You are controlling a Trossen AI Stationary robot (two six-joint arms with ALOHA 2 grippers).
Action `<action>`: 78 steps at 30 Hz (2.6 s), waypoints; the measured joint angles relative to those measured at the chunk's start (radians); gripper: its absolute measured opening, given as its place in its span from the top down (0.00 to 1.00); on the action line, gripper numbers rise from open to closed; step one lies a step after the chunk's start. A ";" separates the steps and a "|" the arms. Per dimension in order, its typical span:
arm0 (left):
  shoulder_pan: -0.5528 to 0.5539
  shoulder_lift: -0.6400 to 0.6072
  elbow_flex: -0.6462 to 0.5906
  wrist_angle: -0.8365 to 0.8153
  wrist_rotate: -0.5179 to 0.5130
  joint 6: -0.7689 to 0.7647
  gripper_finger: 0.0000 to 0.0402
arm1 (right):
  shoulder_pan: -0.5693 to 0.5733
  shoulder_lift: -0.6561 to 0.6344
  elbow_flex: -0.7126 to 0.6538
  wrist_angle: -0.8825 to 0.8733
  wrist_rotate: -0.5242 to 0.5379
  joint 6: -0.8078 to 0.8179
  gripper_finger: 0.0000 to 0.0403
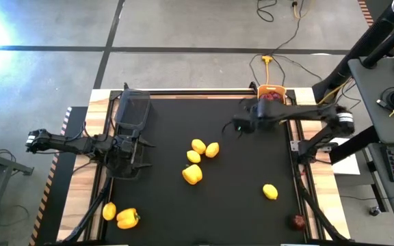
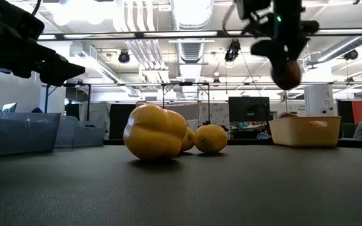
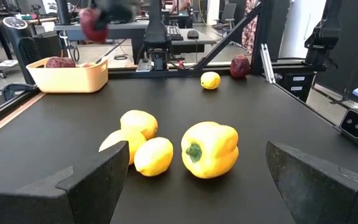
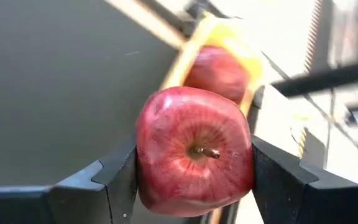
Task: Sort produce into baskets
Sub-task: Put the apple into the yellow bin
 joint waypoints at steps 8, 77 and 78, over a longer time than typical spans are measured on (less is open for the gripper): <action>0.000 0.000 0.000 0.000 0.000 0.000 0.11 | -0.280 -0.185 -0.313 0.258 0.054 0.015 0.41; 0.000 0.001 0.000 0.000 0.000 0.000 0.11 | 0.395 -0.472 -0.552 0.724 -0.528 0.334 0.08; 0.000 0.001 0.000 0.000 0.000 0.000 0.11 | 0.450 -0.454 -0.552 0.727 -0.565 0.399 0.08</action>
